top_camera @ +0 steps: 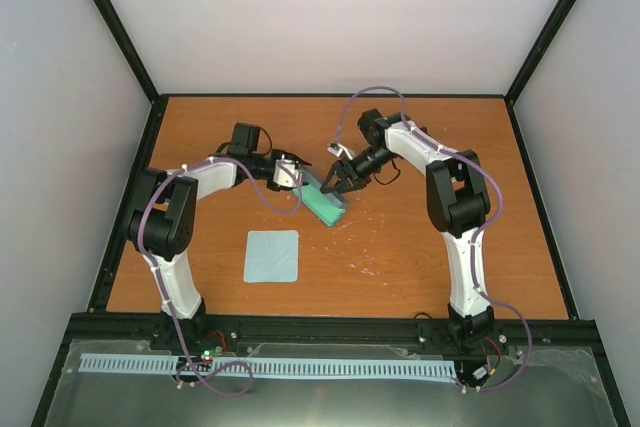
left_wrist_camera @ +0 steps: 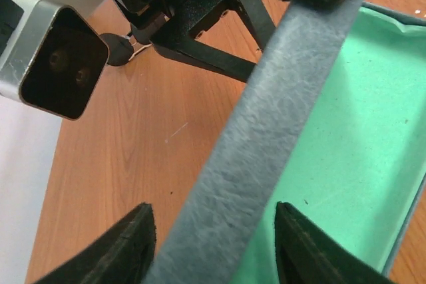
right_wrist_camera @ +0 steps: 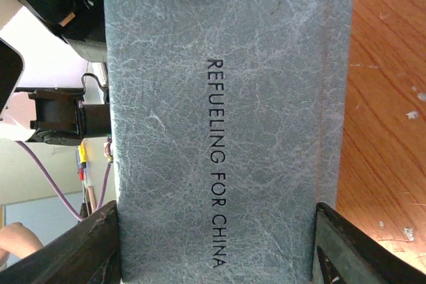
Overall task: Organize the sunglasses
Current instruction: Open the sunglasses case.
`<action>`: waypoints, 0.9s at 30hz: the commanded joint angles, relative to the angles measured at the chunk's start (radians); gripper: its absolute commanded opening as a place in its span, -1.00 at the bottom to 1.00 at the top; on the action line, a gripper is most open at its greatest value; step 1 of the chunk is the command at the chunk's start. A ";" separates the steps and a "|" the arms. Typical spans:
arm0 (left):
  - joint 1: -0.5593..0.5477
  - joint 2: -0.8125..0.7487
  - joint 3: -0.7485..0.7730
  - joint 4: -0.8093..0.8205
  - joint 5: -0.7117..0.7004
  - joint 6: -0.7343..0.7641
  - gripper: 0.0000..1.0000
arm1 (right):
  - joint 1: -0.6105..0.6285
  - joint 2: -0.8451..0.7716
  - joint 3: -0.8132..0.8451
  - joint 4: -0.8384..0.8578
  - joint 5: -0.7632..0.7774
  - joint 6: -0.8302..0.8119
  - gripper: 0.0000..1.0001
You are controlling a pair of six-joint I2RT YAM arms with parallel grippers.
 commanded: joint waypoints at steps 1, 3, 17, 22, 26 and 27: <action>-0.011 0.019 0.018 -0.038 0.025 0.055 -0.11 | 0.014 -0.017 0.035 -0.028 -0.014 -0.021 -0.94; -0.012 0.021 0.022 -0.035 0.023 0.041 -0.32 | 0.016 -0.019 0.033 -0.030 -0.008 -0.022 -0.94; -0.012 0.032 0.038 0.099 -0.117 -0.351 -0.99 | -0.078 -0.108 0.011 0.189 0.476 0.273 0.09; -0.020 0.095 0.093 0.101 -0.285 -0.524 -0.99 | -0.115 -0.223 -0.031 0.275 0.993 0.430 0.10; -0.023 0.117 0.136 0.080 -0.386 -0.573 -0.99 | -0.115 -0.274 -0.099 0.374 1.054 0.459 0.10; -0.026 0.119 0.147 0.069 -0.409 -0.574 -0.99 | -0.115 -0.276 -0.114 0.393 1.074 0.465 0.10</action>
